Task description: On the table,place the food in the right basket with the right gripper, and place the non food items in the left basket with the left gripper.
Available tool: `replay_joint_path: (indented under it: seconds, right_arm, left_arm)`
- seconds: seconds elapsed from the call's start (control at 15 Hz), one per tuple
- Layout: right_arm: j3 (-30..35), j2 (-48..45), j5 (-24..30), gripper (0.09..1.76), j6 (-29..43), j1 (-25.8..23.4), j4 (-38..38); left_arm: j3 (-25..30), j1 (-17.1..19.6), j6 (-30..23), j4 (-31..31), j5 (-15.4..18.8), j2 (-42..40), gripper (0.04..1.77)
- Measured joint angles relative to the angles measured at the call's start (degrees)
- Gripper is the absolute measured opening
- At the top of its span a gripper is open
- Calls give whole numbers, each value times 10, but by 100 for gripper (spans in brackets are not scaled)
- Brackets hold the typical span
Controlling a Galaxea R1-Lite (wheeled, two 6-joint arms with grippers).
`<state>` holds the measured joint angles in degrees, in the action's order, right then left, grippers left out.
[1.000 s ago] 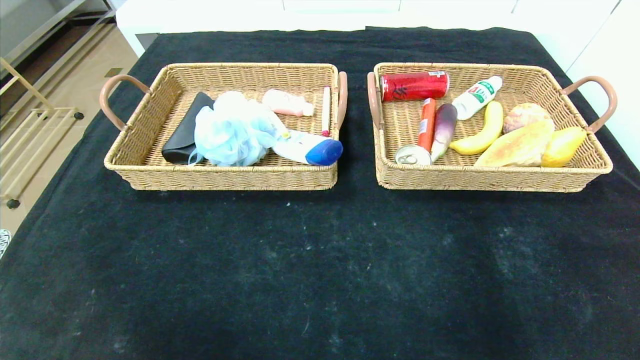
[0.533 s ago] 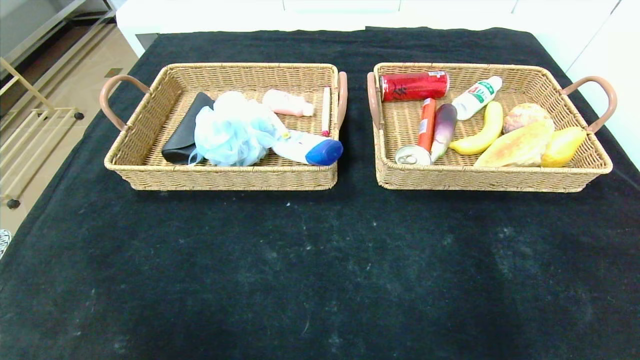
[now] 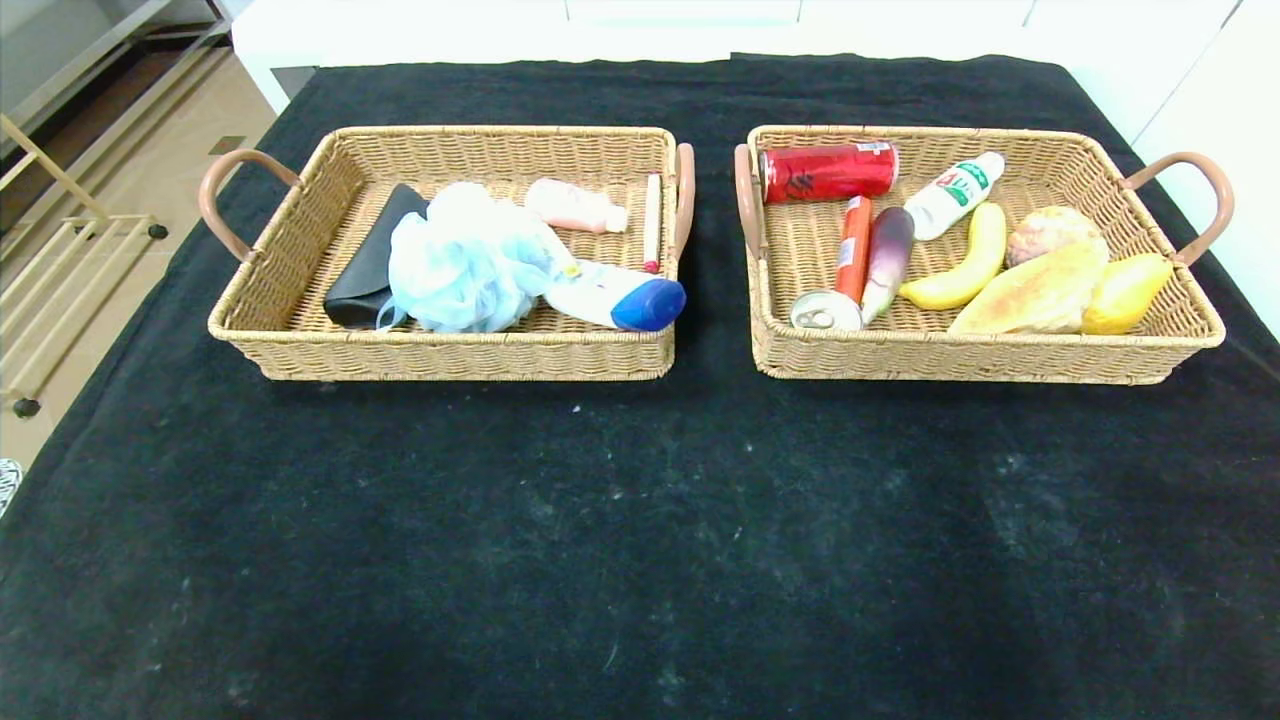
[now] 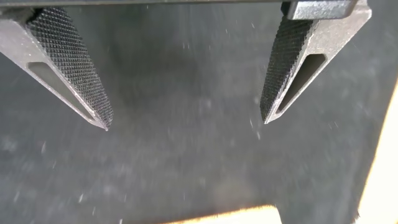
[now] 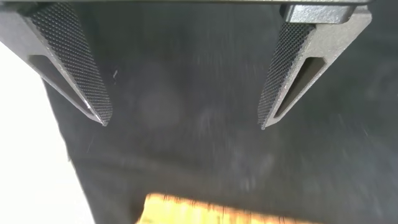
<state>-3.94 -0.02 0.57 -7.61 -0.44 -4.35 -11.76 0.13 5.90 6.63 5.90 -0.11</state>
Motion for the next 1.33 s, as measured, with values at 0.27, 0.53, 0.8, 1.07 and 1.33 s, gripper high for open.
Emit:
replay_joint_path:
  seconds: [0.27,0.53,0.8,1.07,1.33]
  right_arm:
    - [37,0,-1,171,1,0,15]
    - [39,0,-1,171,8,1,23]
    - [39,0,-1,171,12,1,35]
    - [39,0,-1,171,20,1,35]
    - [39,0,7,171,31,1,38]
  left_arm:
    - [39,0,0,-3,-1,0,172]
    - [79,0,-1,-33,1,0,172]
    - [87,0,-6,-34,-1,0,172]
    - [101,0,-3,-54,-35,0,172]
    - [117,0,-5,-75,-41,0,172]
